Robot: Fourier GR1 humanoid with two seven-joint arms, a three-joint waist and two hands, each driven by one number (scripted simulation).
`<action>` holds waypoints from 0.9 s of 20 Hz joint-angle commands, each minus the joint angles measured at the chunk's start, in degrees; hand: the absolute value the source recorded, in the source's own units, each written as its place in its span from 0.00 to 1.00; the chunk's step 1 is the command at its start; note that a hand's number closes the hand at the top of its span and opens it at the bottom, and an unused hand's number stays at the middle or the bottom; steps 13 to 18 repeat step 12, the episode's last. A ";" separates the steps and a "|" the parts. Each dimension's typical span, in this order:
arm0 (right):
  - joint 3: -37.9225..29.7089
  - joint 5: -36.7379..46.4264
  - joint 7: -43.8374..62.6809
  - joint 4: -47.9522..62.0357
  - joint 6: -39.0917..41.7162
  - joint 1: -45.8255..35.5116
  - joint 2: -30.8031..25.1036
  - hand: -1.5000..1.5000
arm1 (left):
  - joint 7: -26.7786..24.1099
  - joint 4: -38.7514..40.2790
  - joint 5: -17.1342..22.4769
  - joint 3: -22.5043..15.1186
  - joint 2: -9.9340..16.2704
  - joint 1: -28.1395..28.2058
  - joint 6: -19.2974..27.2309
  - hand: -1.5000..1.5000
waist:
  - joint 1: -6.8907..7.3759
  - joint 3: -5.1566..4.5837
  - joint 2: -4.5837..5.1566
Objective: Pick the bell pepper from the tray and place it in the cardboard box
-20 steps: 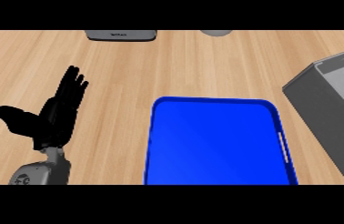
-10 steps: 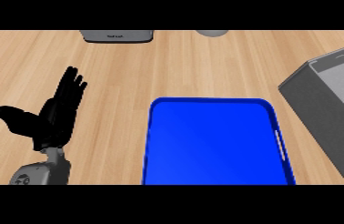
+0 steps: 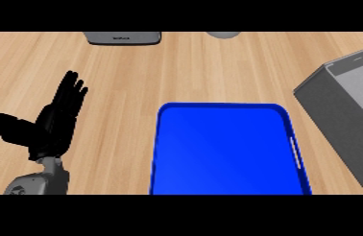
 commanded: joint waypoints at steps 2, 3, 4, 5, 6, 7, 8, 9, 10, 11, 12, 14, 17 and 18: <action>-4.25 -6.02 -3.11 3.31 3.65 3.62 -4.63 0.00 | 0.14 0.53 -0.17 -0.24 -0.41 -1.24 0.34 0.50 | -0.14 -0.02 -0.01; -4.61 -6.41 -1.74 5.71 4.14 2.55 -7.16 0.00 | 3.17 -1.44 -0.33 0.21 0.41 -1.81 1.24 0.50 | 0.18 0.00 0.04; -4.34 -6.08 -4.00 10.23 3.07 0.83 -8.54 0.00 | -0.96 -0.07 0.24 -0.15 0.02 0.76 -0.92 0.50 | 0.79 0.04 0.26; -5.41 -7.06 -8.52 9.14 3.61 6.12 -6.10 0.00 | -0.47 1.26 -1.16 -0.36 -0.70 -1.96 1.21 0.50 | 0.14 0.04 0.19; -5.74 -8.51 -5.73 8.11 6.50 5.65 -9.30 0.00 | -2.76 3.05 1.34 2.08 1.36 -0.78 -1.98 0.50 | 0.00 -0.02 0.08; -5.95 -8.17 -9.33 11.33 4.05 5.87 -8.60 0.00 | -3.36 2.35 2.50 2.40 1.57 1.25 -3.33 0.50 | 0.55 0.03 0.23; -5.20 -7.81 -9.08 13.74 5.40 5.60 -11.34 0.00 | 1.09 -2.30 -0.62 -1.00 -0.60 0.47 0.55 0.50 | 0.74 0.08 0.22; -5.62 -8.49 -10.92 13.65 5.93 7.00 -11.14 0.00 | 3.26 -4.11 2.19 1.74 2.21 0.77 -1.58 0.50 | 0.75 0.07 0.16; -4.83 -9.32 -10.37 13.64 5.44 6.18 -10.67 0.00 | -0.09 -0.51 -0.99 -0.97 -1.05 -0.52 0.86 0.50 | 0.42 0.03 0.15; -5.55 -8.90 -13.03 16.30 6.43 7.11 -12.96 0.00 | 2.48 -2.83 0.24 0.09 0.71 0.02 -0.15 0.50 | 0.86 0.11 0.30; -5.20 -9.29 -12.10 16.47 6.50 7.80 -12.68 0.00 | 0.40 2.59 0.58 0.57 -0.36 -3.30 0.19 0.50 | 0.38 0.06 0.28; -5.20 -9.29 -12.10 16.47 6.50 7.80 -12.68 0.00 | 0.40 2.59 0.58 0.57 -0.36 -3.30 0.19 0.50 | 0.38 0.06 0.28; -5.20 -9.29 -12.10 16.47 6.50 7.80 -12.68 0.00 | 0.40 2.59 0.58 0.57 -0.36 -3.30 0.19 0.50 | 0.38 0.06 0.28; -5.20 -9.29 -12.10 16.47 6.50 7.80 -12.68 0.00 | 0.40 2.59 0.58 0.57 -0.36 -3.30 0.19 0.50 | 0.38 0.06 0.28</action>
